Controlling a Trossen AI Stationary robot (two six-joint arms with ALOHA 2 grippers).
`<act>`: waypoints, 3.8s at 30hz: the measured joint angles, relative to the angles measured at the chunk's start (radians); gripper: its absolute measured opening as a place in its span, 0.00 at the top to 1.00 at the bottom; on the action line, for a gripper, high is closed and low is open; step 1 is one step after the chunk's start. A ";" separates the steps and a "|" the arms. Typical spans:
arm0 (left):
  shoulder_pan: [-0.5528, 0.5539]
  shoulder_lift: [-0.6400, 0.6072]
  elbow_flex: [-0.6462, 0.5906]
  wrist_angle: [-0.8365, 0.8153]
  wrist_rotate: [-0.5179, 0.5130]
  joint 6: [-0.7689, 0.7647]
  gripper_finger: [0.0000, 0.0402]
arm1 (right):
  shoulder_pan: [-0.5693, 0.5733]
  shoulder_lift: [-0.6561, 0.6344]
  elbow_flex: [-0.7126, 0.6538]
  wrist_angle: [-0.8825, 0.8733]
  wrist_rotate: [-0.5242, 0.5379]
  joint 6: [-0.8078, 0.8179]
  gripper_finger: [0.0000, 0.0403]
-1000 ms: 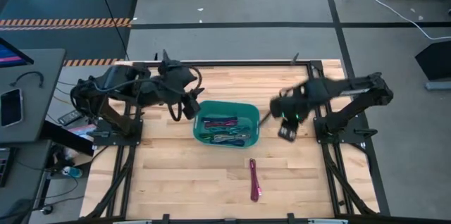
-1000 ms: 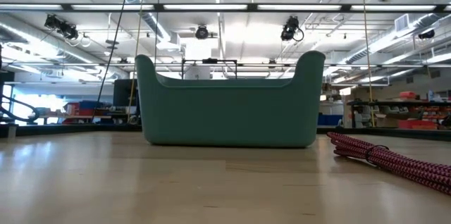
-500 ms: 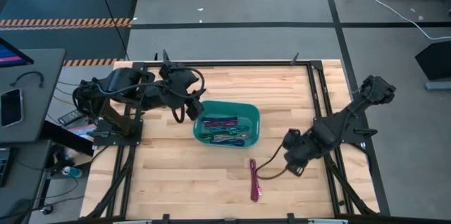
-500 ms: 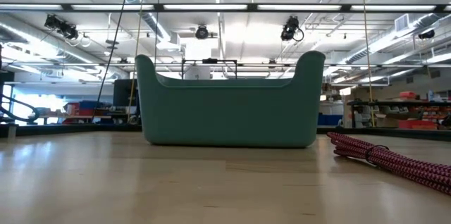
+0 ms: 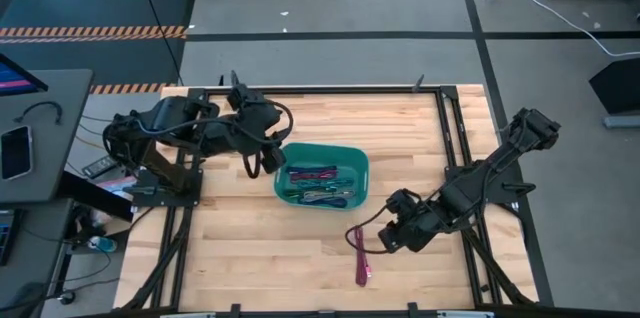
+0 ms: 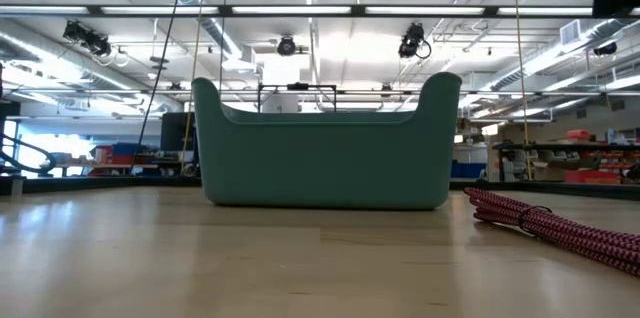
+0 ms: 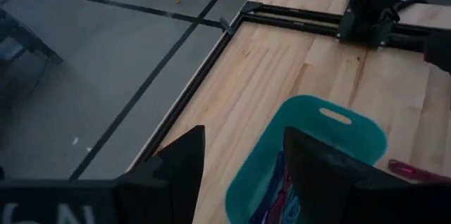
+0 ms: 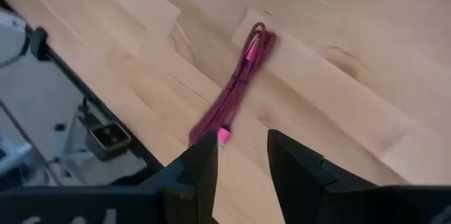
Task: Pick and place USB-C Cables
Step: Put the pink charger cable into the green bin
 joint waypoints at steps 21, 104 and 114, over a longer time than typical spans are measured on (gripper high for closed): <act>-0.003 0.000 0.000 -0.088 0.004 0.068 0.50 | -0.014 0.397 -0.001 0.499 -0.108 0.169 0.68; -0.003 0.000 0.000 -0.055 0.005 0.065 0.50 | -0.126 0.431 0.000 0.298 -0.028 0.125 0.39; -0.003 0.000 0.000 -0.055 0.005 0.065 0.50 | -0.120 0.431 0.000 0.306 -0.027 0.116 0.39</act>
